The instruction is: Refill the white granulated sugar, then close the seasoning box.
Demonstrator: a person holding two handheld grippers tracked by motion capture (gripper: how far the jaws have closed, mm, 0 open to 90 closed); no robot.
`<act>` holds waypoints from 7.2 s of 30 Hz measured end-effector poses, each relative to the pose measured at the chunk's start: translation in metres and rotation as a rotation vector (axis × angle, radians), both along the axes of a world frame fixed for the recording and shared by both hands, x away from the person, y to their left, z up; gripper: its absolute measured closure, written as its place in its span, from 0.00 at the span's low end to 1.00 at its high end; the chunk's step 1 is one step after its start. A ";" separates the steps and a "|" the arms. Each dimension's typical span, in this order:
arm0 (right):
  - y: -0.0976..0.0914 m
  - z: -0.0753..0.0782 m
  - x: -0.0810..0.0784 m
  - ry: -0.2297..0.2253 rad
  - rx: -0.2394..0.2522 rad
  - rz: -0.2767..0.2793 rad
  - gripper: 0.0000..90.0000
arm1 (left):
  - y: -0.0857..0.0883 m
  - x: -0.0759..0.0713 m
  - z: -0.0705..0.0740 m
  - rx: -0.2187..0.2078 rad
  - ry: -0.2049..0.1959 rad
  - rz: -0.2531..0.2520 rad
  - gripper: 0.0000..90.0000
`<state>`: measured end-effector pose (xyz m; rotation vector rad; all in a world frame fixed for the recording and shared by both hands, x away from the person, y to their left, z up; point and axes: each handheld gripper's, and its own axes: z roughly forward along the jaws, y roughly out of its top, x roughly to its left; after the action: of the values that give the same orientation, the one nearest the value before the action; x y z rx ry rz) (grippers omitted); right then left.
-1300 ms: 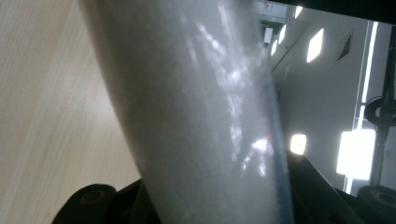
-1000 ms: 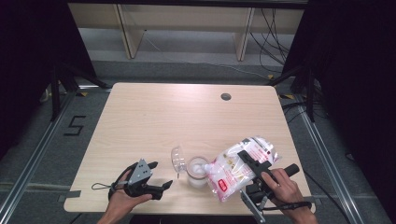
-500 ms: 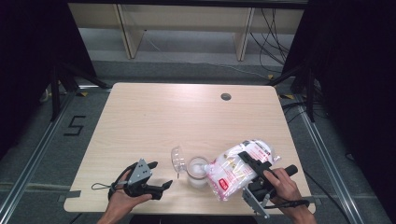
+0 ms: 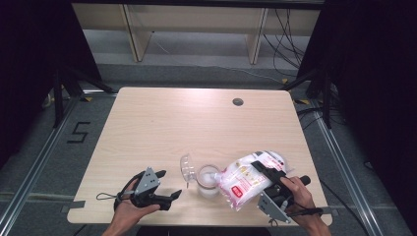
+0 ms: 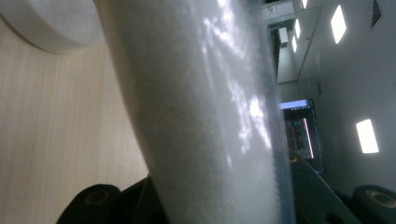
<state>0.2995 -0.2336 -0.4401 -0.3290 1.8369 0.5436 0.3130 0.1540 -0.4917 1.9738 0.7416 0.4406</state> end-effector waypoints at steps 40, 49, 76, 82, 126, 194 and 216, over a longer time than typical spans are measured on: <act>-0.007 -0.009 0.008 0.248 0.337 0.018 0.86 | 0.001 0.000 0.000 -0.002 -0.004 0.001 0.17; -0.006 -0.015 0.014 0.315 0.410 0.024 0.87 | 0.000 -0.001 0.000 -0.023 0.013 0.019 0.17; -0.017 -0.026 0.039 0.503 0.706 -0.028 0.89 | -0.001 0.000 -0.002 -0.008 0.014 0.016 0.17; -0.021 -0.032 0.045 0.550 0.741 -0.037 0.89 | -0.001 0.000 -0.002 -0.006 0.015 0.020 0.17; -0.047 -0.040 0.052 0.618 0.875 -0.175 0.87 | -0.001 0.000 -0.002 -0.007 0.013 0.017 0.17; -0.068 -0.035 -0.031 0.761 1.059 -0.477 0.37 | -0.004 -0.004 0.016 -0.060 0.028 -0.012 0.17; -0.068 -0.037 -0.037 0.738 1.038 -0.456 0.36 | -0.007 -0.012 0.028 -0.079 0.048 0.004 0.18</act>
<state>0.2626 -0.3021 -0.4767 1.0819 1.9209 1.2913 0.3012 0.1465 -0.4640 1.9151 0.7813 0.3619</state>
